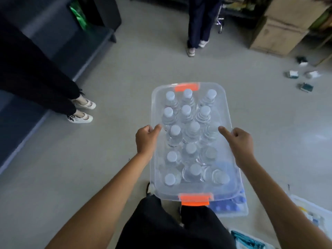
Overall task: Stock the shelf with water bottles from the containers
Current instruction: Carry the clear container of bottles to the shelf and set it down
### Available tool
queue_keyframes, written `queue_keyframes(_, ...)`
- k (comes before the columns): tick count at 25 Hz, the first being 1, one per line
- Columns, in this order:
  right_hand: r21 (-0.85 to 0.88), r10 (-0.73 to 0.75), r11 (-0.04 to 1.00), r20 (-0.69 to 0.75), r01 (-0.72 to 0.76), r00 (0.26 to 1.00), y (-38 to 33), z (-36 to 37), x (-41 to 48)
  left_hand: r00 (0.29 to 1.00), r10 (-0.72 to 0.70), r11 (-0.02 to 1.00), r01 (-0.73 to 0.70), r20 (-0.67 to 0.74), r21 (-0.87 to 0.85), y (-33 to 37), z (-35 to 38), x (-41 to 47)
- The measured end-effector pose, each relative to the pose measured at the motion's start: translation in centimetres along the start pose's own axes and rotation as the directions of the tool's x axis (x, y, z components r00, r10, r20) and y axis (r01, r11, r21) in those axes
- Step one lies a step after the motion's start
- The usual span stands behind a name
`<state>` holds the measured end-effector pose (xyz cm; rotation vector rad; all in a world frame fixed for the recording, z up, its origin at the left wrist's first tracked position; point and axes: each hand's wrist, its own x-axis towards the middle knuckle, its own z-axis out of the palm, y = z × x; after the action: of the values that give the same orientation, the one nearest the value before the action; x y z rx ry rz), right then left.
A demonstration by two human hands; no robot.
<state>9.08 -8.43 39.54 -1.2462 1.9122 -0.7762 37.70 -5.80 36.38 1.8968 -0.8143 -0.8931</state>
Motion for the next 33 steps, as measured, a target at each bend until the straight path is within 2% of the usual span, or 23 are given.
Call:
queue_keyframes(6,-0.020,-0.196,0.978,0.240,0.206,0.951,-14.1,9.6,-4.6,0.959,-0.066,0.992,0.032,-0.277,-0.123,0.0,-16.8,0.5)
queue_keyframes(13,-0.050,-0.342,0.907,0.493,0.419,0.800,-24.0,25.3,-14.2,0.803,-0.220,0.973,0.140,-0.554,-0.183,-5.1,-35.8,-2.3)
queue_keyframes(18,0.008,-0.406,0.825,0.704,0.565,0.583,-28.7,37.2,-22.7,0.563,-0.384,0.923,0.236,-0.732,-0.303,-11.5,-46.0,-6.7)
queue_keyframes(22,0.065,-0.436,0.730,0.811,0.680,0.390,-31.7,45.7,-30.1,0.354,-0.517,0.856,0.226,-0.779,-0.465,-15.6,-51.8,-10.6)
queue_keyframes(24,0.070,-0.426,0.640,0.861,0.765,0.278,-33.1,50.2,-34.2,0.254,-0.581,0.813,0.209,-0.773,-0.543,-18.0,-54.6,-12.4)
queue_keyframes(27,0.123,-0.372,0.505,0.924,0.855,0.087,-34.7,57.0,-41.0,0.036,-0.640,0.753,0.229,-0.768,-0.617,-21.8,-58.2,-15.1)
queue_keyframes(29,0.201,-0.349,0.511,0.937,0.836,-0.012,-35.5,60.0,-45.2,-0.054,-0.656,0.734,0.183,-0.753,-0.654,-23.0,-60.2,-16.8)
queue_keyframes(31,0.270,-0.310,0.487,0.943,0.831,-0.124,-36.0,62.8,-50.1,-0.181,-0.680,0.692,0.159,-0.710,-0.704,-24.9,-62.1,-18.8)
queue_keyframes(33,0.322,-0.256,0.495,0.942,0.807,-0.218,-36.4,65.1,-55.7,-0.259,-0.696,0.672,0.094,-0.669,-0.735,-26.4,-64.5,-21.3)
